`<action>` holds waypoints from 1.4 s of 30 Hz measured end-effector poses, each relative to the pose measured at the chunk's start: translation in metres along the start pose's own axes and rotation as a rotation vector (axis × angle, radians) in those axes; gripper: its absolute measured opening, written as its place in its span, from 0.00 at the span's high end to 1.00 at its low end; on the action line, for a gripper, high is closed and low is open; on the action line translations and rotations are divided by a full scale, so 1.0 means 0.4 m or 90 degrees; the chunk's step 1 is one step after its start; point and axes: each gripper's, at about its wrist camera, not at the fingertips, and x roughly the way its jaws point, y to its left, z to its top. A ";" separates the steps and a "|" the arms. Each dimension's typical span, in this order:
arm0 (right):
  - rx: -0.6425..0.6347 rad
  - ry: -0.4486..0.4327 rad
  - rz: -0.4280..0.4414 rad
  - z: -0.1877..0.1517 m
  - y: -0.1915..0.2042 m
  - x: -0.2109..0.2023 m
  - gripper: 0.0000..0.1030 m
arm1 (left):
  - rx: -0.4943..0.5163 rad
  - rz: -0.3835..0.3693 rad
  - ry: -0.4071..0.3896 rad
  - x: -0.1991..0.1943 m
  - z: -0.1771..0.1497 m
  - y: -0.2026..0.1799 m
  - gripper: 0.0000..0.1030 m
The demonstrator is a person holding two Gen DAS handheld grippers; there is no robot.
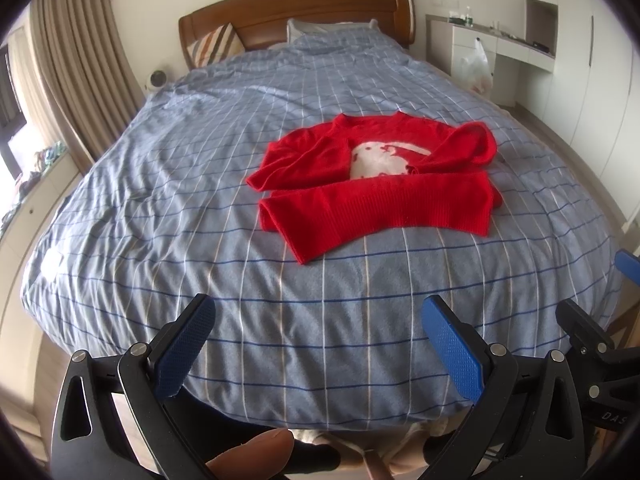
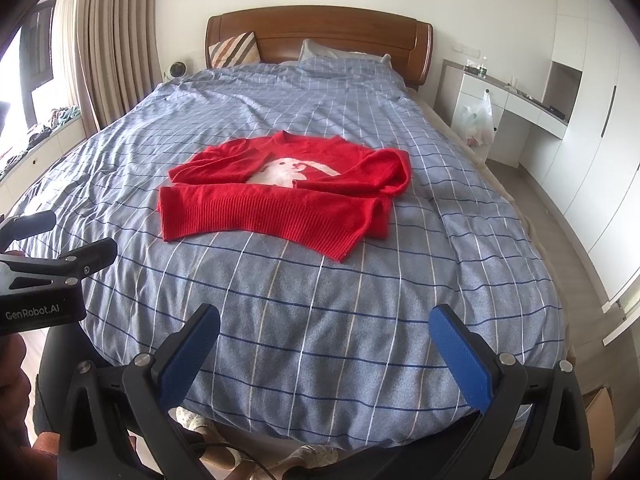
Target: Fold small clothes
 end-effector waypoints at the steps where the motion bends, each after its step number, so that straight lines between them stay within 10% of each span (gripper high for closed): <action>1: 0.000 0.000 0.000 0.000 0.000 0.000 0.00 | 0.000 0.000 0.000 0.000 0.000 0.000 0.00; 42: -0.071 -0.020 -0.009 0.012 0.022 -0.004 0.00 | 0.013 0.028 -0.006 -0.001 -0.001 0.069 0.00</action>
